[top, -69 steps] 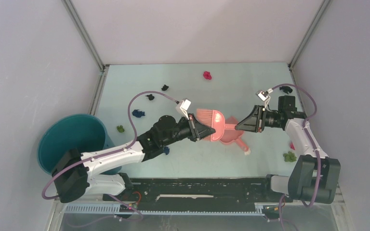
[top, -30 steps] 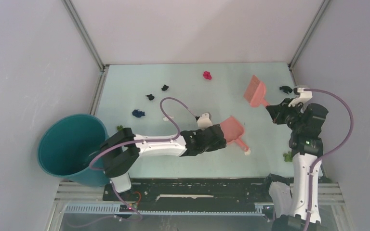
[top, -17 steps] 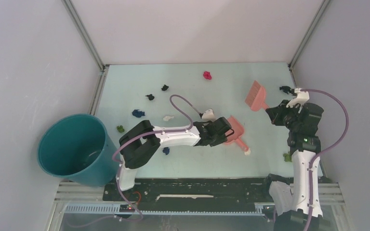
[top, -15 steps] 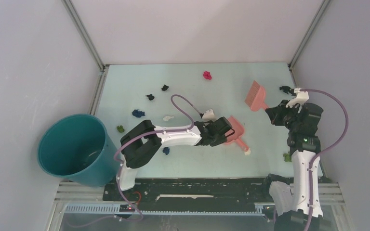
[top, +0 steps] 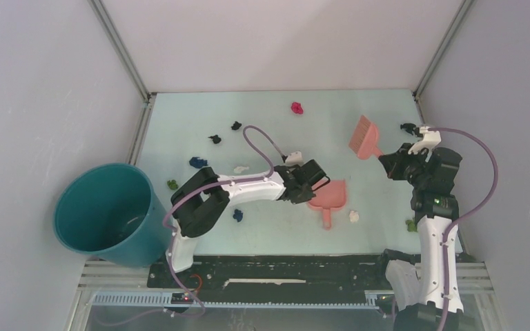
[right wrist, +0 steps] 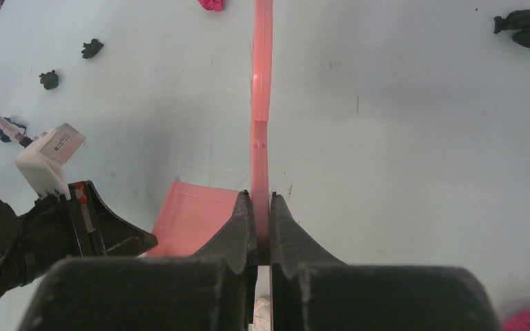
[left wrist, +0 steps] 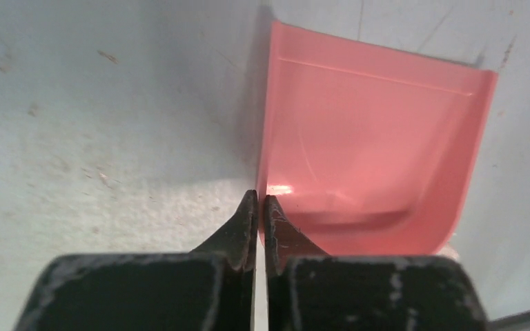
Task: Sweep away the paper scraps from the table
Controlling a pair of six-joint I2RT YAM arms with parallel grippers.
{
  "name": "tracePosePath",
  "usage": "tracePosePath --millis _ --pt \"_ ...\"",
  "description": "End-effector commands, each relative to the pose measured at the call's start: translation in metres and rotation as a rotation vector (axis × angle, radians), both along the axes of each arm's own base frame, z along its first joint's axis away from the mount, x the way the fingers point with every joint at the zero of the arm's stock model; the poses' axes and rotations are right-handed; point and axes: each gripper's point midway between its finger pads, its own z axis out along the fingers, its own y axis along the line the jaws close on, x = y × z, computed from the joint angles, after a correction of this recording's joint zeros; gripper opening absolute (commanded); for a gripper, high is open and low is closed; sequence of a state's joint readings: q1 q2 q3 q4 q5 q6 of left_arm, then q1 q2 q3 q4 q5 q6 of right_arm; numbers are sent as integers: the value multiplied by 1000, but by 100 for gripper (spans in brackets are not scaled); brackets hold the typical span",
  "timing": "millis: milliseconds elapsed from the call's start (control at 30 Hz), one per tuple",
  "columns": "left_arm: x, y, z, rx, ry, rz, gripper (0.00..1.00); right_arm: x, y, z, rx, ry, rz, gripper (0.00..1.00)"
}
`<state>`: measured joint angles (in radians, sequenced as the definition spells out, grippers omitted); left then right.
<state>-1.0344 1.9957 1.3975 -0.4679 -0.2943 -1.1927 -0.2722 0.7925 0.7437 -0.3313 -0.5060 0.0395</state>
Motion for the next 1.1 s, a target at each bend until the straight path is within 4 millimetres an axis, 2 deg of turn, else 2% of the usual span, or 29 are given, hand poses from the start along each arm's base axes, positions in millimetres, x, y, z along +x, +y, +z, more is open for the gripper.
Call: tracePosePath --millis 0,133,267,400,567,600,633,667,733,833,933,1067 --pt "21 23 38 110 -108 -106 0 2 0 18 -29 -70 12 0" --pt "22 39 57 303 -123 -333 0 1 -1 15 -20 -55 12 0" --pt "20 50 64 408 -138 -507 0 1 1 15 -12 -54 22 0" --pt "12 37 51 358 -128 -636 0 1 2 13 -7 -47 30 0" --pt "18 29 43 371 -130 -660 1 2 1 8 1 -27 33 0" --pt "20 27 47 371 -142 -661 4 2 1 7 3 -24 32 0" --pt "22 28 51 383 -141 -655 12 2 0 7 5 -23 33 0" --pt "22 30 58 389 -143 -636 27 2 0 7 8 -22 34 0" --pt "17 32 82 376 -195 -612 44 1 1 7 20 -20 44 0" --pt "-8 36 114 375 -399 -613 62 0 1 7 35 -19 49 0" --pt "-41 36 116 262 -537 -639 66 -1 5 10 38 -29 65 0" --pt "-65 40 80 153 -533 -680 61 -1 7 9 40 -25 79 0"
